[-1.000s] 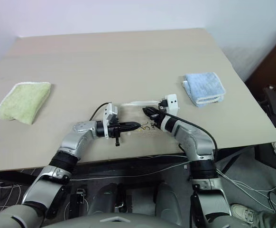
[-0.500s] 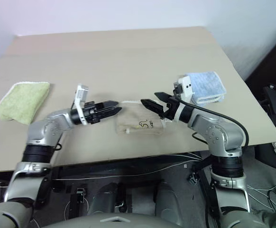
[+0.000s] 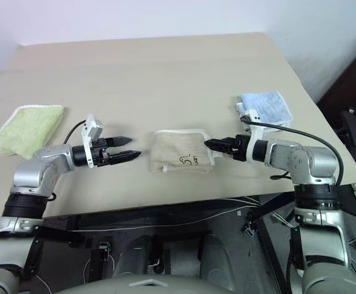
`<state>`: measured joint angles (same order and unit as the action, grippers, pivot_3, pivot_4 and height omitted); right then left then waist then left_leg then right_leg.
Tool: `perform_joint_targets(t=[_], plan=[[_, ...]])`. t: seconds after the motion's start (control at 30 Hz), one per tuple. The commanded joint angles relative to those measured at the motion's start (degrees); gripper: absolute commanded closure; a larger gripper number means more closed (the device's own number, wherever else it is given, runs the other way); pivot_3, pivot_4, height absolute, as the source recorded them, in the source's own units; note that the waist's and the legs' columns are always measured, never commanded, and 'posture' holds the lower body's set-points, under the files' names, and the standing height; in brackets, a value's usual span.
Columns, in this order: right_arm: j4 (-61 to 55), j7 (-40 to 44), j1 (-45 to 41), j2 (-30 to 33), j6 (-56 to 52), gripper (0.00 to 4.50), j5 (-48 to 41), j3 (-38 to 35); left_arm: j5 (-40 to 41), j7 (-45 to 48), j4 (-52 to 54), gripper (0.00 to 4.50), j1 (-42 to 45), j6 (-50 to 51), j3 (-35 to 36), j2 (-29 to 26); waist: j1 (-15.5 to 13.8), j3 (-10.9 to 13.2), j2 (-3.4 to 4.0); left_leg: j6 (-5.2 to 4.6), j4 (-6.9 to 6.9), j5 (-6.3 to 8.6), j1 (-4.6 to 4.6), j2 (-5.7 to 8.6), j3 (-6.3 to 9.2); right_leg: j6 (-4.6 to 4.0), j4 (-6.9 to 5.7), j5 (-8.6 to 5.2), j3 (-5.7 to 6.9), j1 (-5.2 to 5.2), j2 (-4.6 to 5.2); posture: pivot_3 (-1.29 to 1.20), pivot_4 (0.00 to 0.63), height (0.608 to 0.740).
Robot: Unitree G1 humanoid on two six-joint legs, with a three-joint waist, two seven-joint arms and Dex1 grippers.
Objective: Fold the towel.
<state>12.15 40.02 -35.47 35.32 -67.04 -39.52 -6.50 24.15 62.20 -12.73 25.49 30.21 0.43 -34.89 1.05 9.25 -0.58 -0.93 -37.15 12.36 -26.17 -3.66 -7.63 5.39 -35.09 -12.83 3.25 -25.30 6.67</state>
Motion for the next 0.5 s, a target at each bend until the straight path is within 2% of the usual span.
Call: perform_joint_targets(t=[0.03,0.2,0.33,0.5], plan=[[4.44,2.96,-4.94,0.35,-4.41,0.00,-0.28,1.74,-0.23,-1.18,2.88,0.05,-0.53,-0.84,0.30,0.44,-0.03,0.00,0.00,0.00,-0.03,0.00,-0.10,-0.01,0.00,0.00,-0.01,0.00,0.00,-0.07,0.00,0.00,0.150,0.740],[9.45,3.92,-8.94,-2.31,-8.83,0.00,-0.96,1.64,0.44,-3.29,5.77,0.05,-2.95,-0.27,1.27,1.50,-0.15,0.00,0.00,-0.02,-0.08,-0.01,-0.24,0.02,0.01,0.02,-0.01,0.02,0.01,-0.13,0.01,0.00,0.150,0.740],[11.20,7.49,-8.80,-1.07,-11.67,0.00,0.40,6.30,1.70,-6.04,8.24,0.05,-5.88,2.87,2.38,1.91,-0.13,0.00,0.01,-0.02,-0.08,-0.01,-0.22,0.03,0.01,0.04,-0.03,0.03,0.04,-0.11,0.00,0.00,0.150,0.740],[11.67,10.40,-9.37,-2.70,-16.72,0.00,-1.41,7.18,2.47,-7.63,11.78,0.05,-9.00,3.53,3.28,1.36,0.13,-0.01,0.01,-0.02,-0.06,0.00,-0.19,0.02,0.01,0.04,-0.04,0.03,0.03,-0.10,-0.02,0.00,0.150,0.740]])
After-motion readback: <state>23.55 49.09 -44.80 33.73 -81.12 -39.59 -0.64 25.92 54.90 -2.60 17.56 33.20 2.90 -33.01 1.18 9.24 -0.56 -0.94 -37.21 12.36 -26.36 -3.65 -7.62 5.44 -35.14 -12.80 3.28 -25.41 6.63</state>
